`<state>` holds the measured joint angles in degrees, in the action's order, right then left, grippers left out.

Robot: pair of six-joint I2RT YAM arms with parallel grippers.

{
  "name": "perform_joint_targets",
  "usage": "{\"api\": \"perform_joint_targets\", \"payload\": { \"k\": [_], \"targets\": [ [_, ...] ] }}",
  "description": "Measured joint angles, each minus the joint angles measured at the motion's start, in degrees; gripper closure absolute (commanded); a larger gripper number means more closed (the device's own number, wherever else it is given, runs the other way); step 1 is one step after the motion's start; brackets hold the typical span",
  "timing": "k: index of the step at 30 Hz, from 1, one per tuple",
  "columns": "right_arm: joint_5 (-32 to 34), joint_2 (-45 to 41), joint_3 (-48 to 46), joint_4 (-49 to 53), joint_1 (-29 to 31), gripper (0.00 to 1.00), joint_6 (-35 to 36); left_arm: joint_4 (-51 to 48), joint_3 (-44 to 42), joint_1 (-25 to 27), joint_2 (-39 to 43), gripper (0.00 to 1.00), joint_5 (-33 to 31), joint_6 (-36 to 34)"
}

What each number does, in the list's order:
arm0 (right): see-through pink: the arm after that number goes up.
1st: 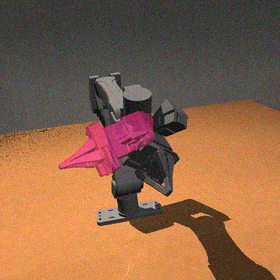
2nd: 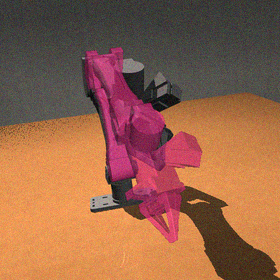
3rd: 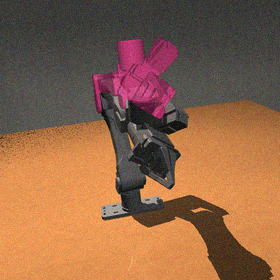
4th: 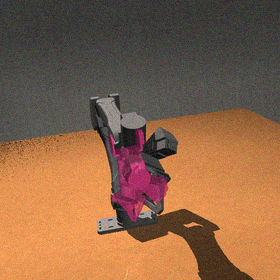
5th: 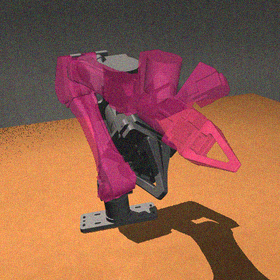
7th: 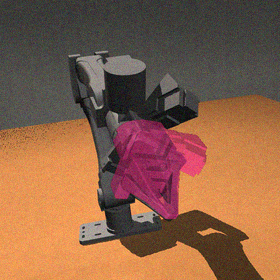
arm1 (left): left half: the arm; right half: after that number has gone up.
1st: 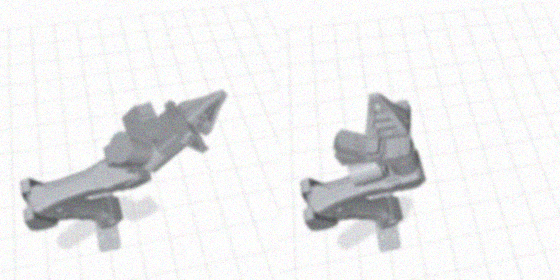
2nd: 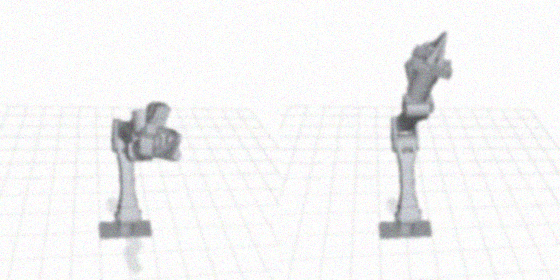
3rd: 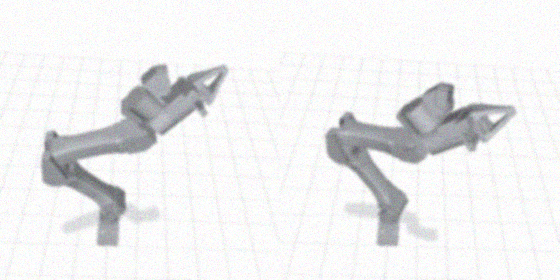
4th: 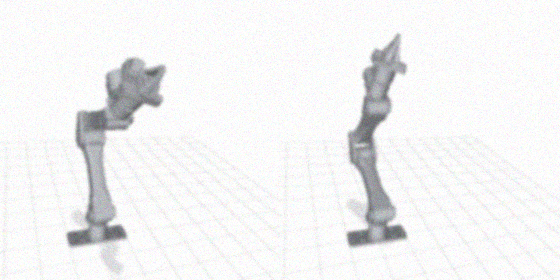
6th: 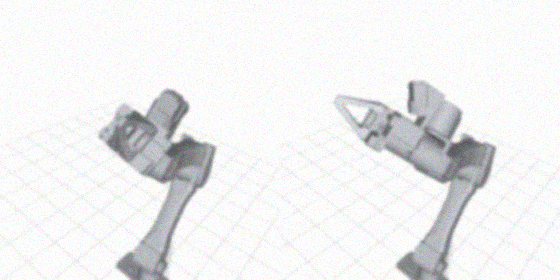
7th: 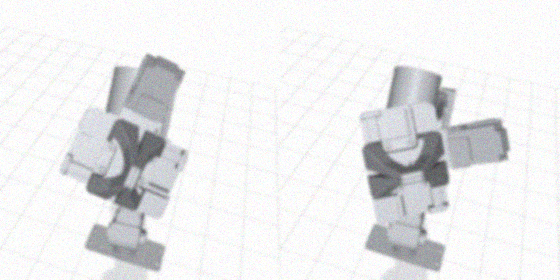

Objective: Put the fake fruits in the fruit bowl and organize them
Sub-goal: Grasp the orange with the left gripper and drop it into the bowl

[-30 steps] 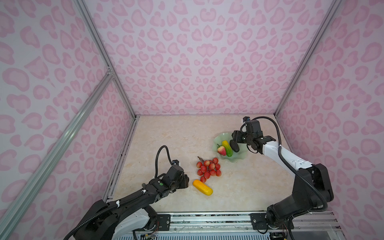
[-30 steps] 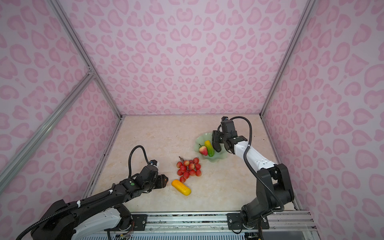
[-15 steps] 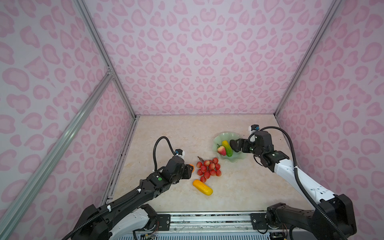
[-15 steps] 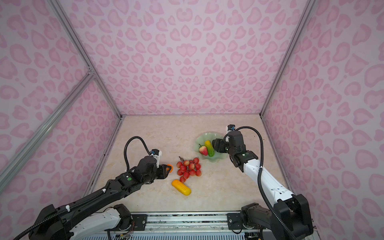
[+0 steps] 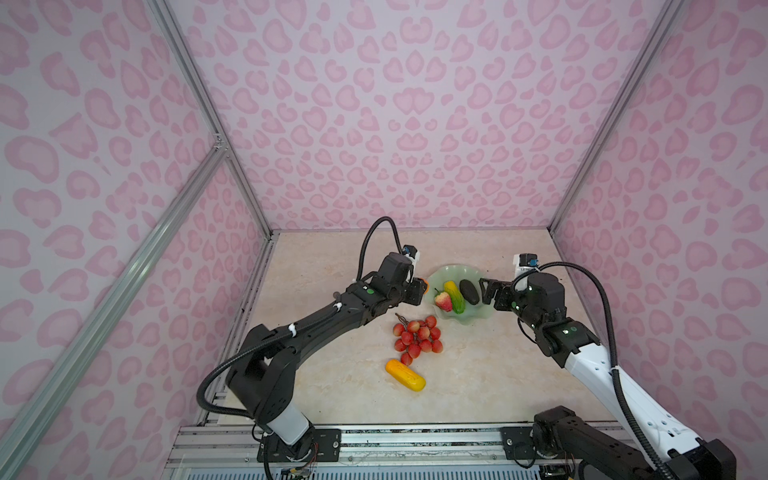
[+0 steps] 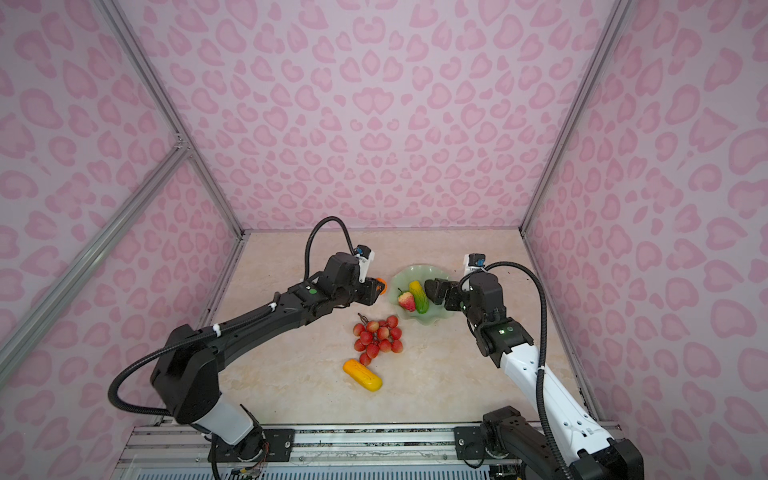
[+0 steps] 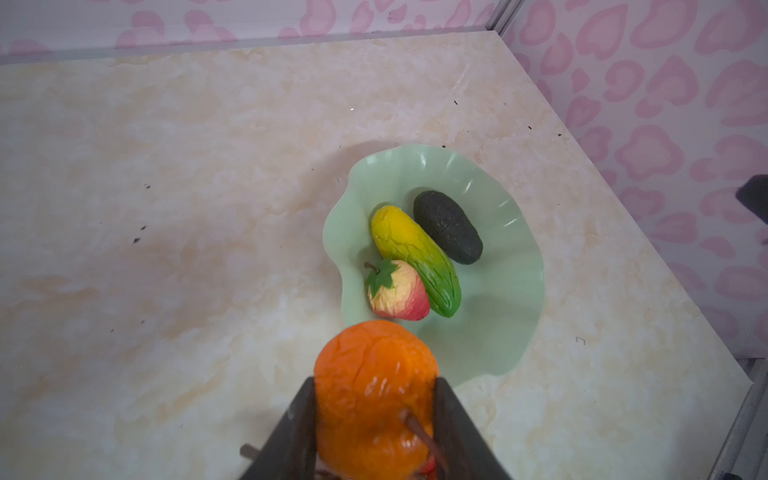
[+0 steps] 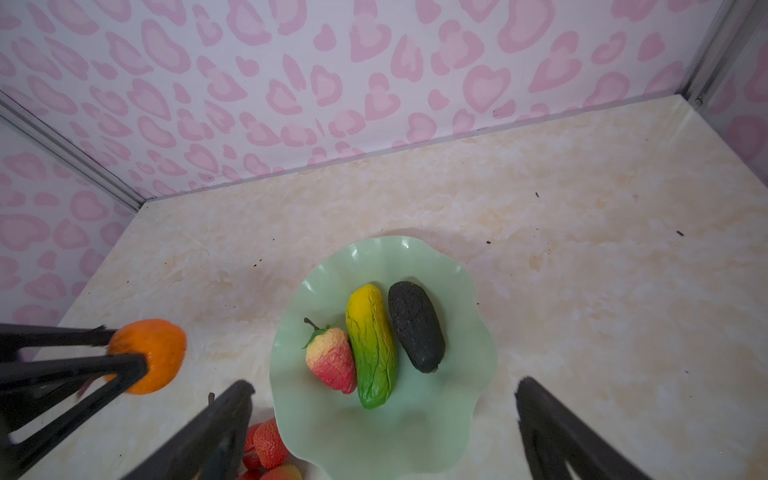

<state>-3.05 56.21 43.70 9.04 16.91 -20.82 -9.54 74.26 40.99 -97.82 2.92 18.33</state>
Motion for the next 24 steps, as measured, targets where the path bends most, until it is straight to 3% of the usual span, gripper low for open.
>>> {"api": "perform_joint_targets", "payload": {
  "k": [4, 11, 18, 24],
  "targets": [
    [0.0, -1.7, 0.1, 1.3, 0.0, 0.02, 0.0, -0.3, 9.7, 0.0, -9.6, 0.6, 1.6, -2.1],
    [0.0, -3.3, 0.1, 3.3, -0.1, 0.02, 0.6, -0.9, 18.3, 0.0, -20.7, 0.57, 2.7, -2.4],
    [0.0, -3.6, 0.1, 4.2, -0.3, 0.02, 1.1, -1.3, 19.3, 0.0, -23.3, 0.41, 3.2, -1.4],
    [0.0, -3.6, 0.1, 4.2, -0.4, 0.02, 1.2, -1.3, 19.3, 0.0, -23.3, 0.38, 3.3, -0.7]
  ]
}}
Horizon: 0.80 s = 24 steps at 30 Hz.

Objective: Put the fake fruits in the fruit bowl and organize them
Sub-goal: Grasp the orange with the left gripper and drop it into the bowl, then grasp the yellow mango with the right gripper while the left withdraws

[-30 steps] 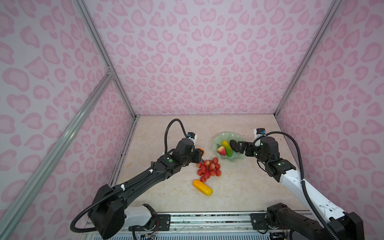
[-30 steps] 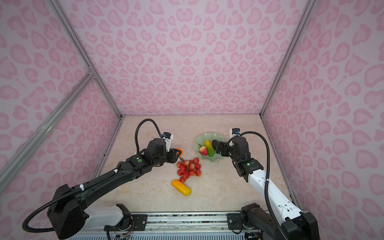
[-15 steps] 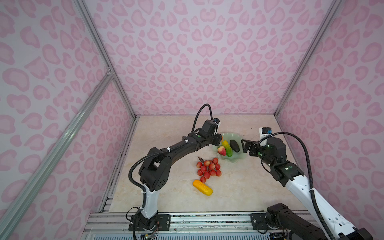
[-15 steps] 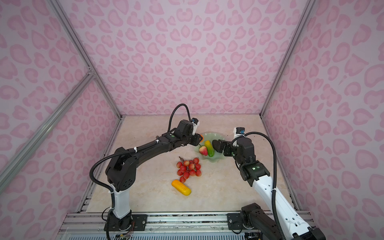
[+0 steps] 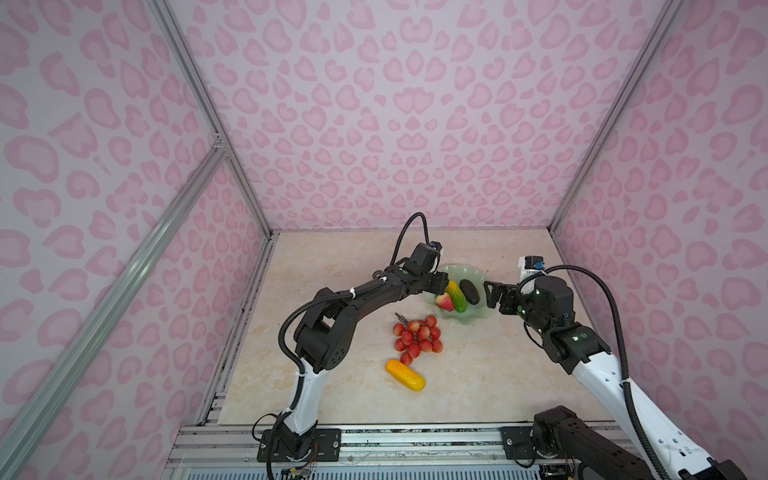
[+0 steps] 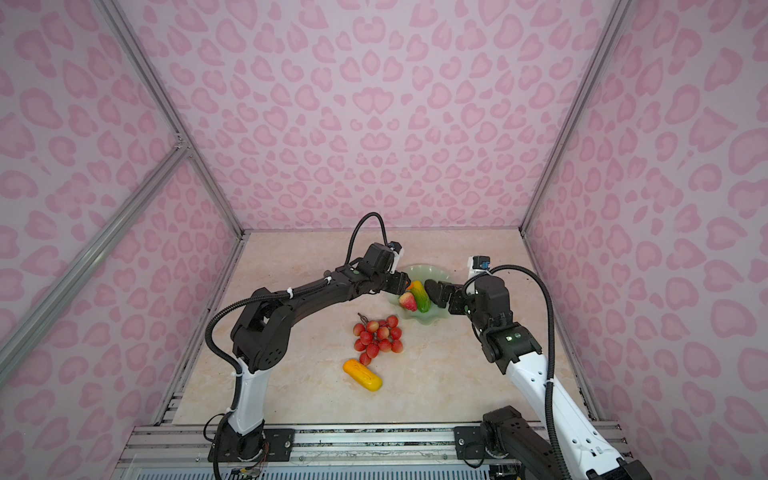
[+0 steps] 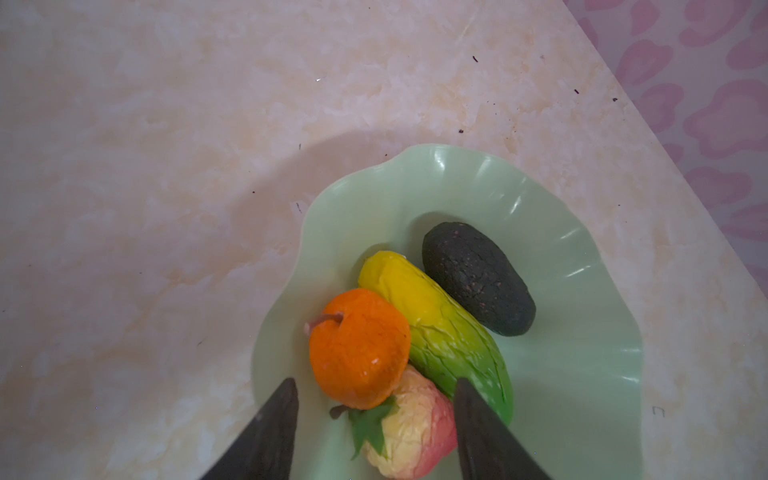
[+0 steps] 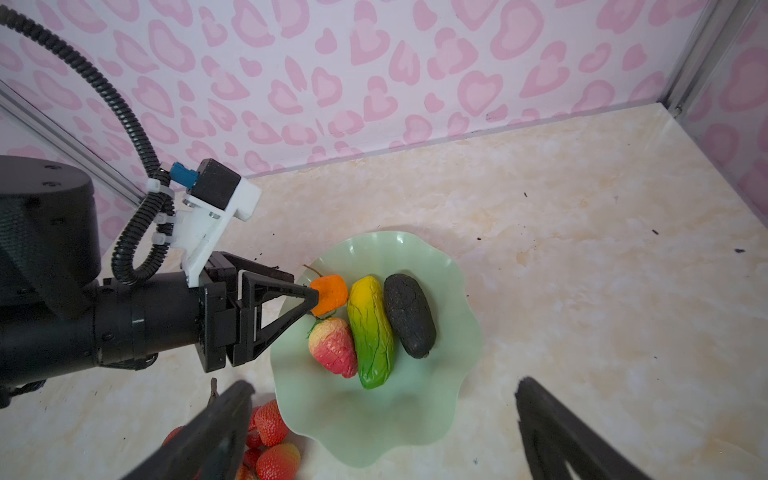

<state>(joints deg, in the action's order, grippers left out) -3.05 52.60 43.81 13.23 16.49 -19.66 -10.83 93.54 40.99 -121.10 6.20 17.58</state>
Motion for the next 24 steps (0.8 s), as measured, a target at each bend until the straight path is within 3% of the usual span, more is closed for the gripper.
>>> {"api": "perform_joint_targets", "payload": {
  "k": [6, 12, 18, 24],
  "targets": [
    [-1.1, 0.2, 0.0, 0.0, 0.0, 0.04, 0.4, 0.2, -1.3, 0.0, 2.2, 0.37, -0.3, 0.3],
    [-4.7, 2.7, -0.3, 0.3, 1.9, 0.08, 1.4, 0.6, -5.1, 0.0, 14.3, 0.35, -3.3, 0.2],
    [-5.5, 6.2, -0.3, 1.5, 12.5, 0.1, 3.3, 5.6, -12.1, 0.0, 28.0, 0.32, -8.5, -0.9],
    [-6.3, 11.8, -0.5, 2.9, 26.9, 0.12, 4.5, 6.3, -26.6, -0.9, 38.9, 0.24, -16.7, -0.9]
  ]
}}
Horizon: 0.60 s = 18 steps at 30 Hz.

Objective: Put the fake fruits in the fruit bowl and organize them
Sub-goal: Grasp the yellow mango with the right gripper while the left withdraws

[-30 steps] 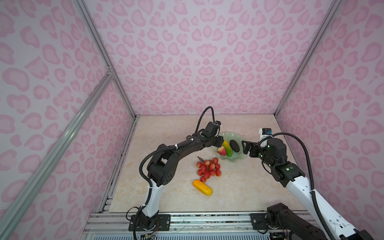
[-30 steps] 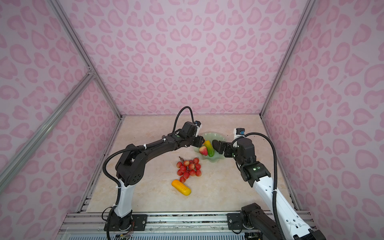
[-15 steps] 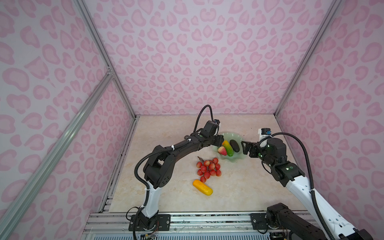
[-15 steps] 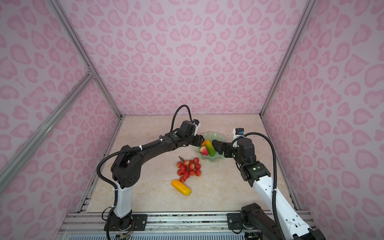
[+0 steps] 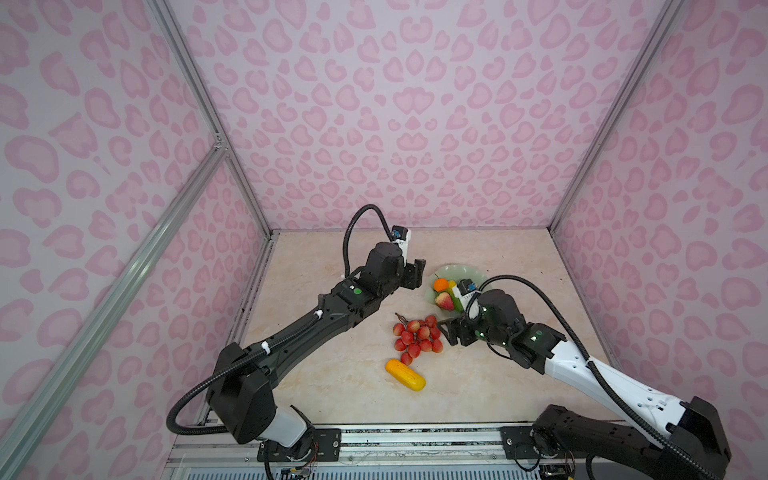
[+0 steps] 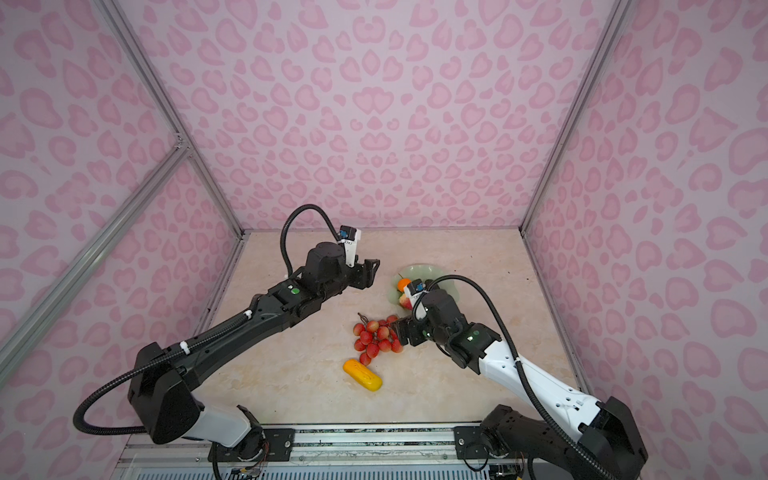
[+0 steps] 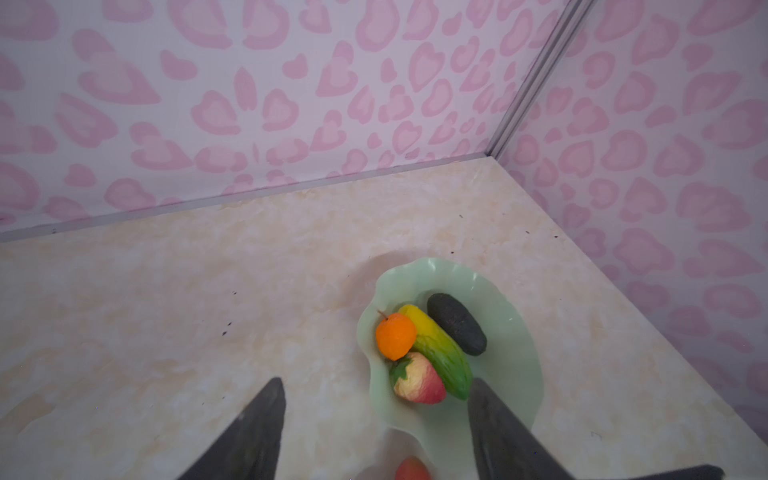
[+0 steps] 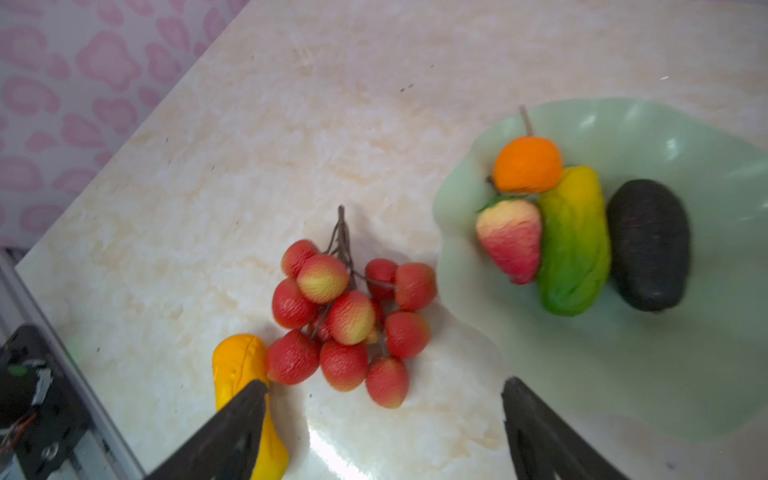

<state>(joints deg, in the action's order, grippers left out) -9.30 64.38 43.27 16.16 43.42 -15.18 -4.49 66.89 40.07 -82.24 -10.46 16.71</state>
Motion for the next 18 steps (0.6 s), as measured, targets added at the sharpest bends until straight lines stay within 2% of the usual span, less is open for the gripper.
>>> {"api": "perform_joint_targets", "payload": {
  "k": [4, 6, 10, 13, 18],
  "targets": [
    [0.1, 4.2, -0.8, 0.5, 9.7, 0.13, 0.9, 0.2, -10.6, -4.1, 8.7, 0.19, -4.2, 3.8],
    [-0.2, 6.6, -0.6, 1.4, 12.5, 0.14, 1.3, 0.2, -15.2, -6.5, 13.4, 0.17, -5.3, 5.8],
    [0.1, 12.8, 1.6, 3.5, 15.2, 0.18, 1.7, 0.3, -21.8, -9.7, 22.2, 0.14, -6.9, 8.7],
    [0.3, 18.3, 4.2, 4.5, 17.4, 0.24, 3.0, 0.2, -26.3, -11.3, 28.2, 0.12, -8.3, 10.4],
    [0.2, 25.4, 7.3, 5.6, 19.6, 0.25, 4.2, -0.2, -33.0, -13.5, 37.9, 0.1, -9.9, 13.1]
  ]
}}
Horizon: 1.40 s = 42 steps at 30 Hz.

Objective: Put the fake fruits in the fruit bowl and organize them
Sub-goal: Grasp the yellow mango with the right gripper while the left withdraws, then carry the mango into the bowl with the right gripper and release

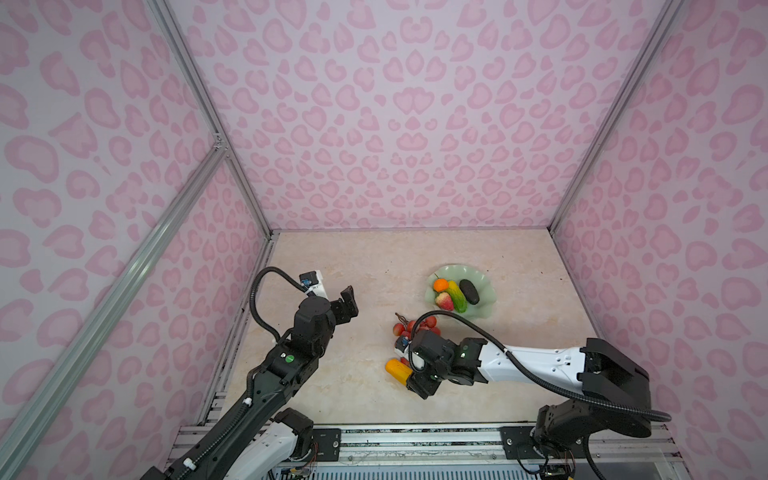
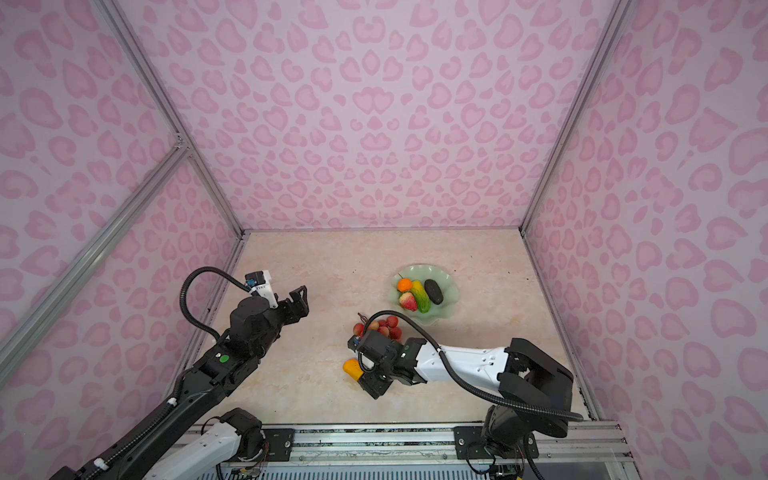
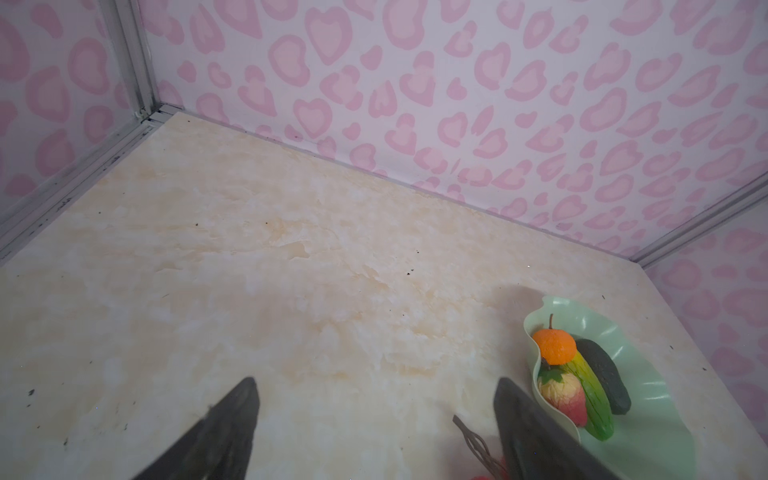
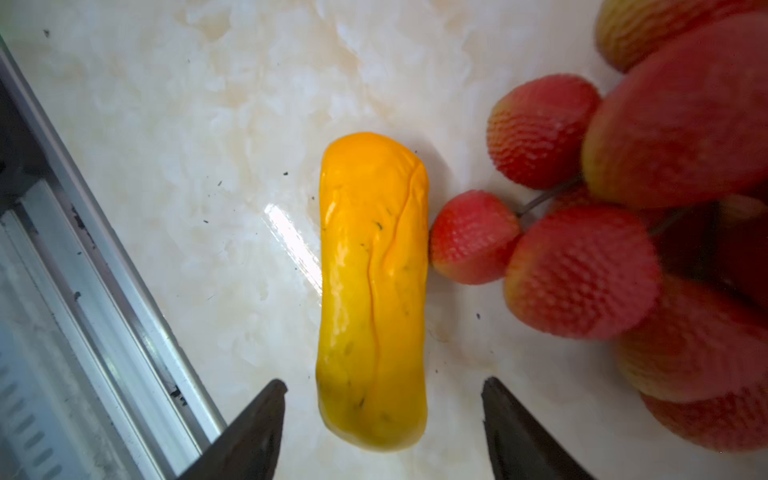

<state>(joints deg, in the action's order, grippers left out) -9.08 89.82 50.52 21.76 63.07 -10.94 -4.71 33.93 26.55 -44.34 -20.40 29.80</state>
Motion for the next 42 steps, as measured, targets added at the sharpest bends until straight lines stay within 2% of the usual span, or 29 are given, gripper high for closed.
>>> {"api": "perform_joint_targets", "payload": {
  "k": [8, 16, 23, 28, 33, 37, 42],
  "targets": [
    [-0.6, 8.0, 4.2, 1.9, 0.3, 0.41, 1.1, -2.1, -4.7, -1.3, 9.1, 0.09, -1.9, 2.7],
    [-0.4, 9.9, 6.8, 2.9, 1.0, 0.76, 1.8, -4.2, -6.8, -1.5, 10.9, 0.08, -2.5, 4.2],
    [-0.9, 2.0, 9.4, 4.6, -1.0, 0.81, 1.7, -5.0, -6.9, -1.6, 11.2, 0.08, -2.6, 4.6],
    [-2.3, -5.8, 10.4, 4.6, -8.6, 0.81, 1.1, -5.0, -6.7, -1.7, 10.6, 0.08, -2.6, 4.6],
    [-1.2, -10.0, 8.9, 4.2, -22.7, 0.8, -1.6, -5.0, -6.7, -1.7, 9.0, 0.08, -2.0, 5.1],
    [0.0, -9.9, 6.7, 3.8, -32.4, 0.79, -2.5, -4.9, -6.7, -1.7, 8.5, 0.08, -1.8, 5.3],
    [0.9, -5.7, 5.3, 1.1, -39.9, 0.79, -2.9, -4.9, -6.7, -1.7, 7.1, 0.08, -0.8, 5.7]
  ]
}}
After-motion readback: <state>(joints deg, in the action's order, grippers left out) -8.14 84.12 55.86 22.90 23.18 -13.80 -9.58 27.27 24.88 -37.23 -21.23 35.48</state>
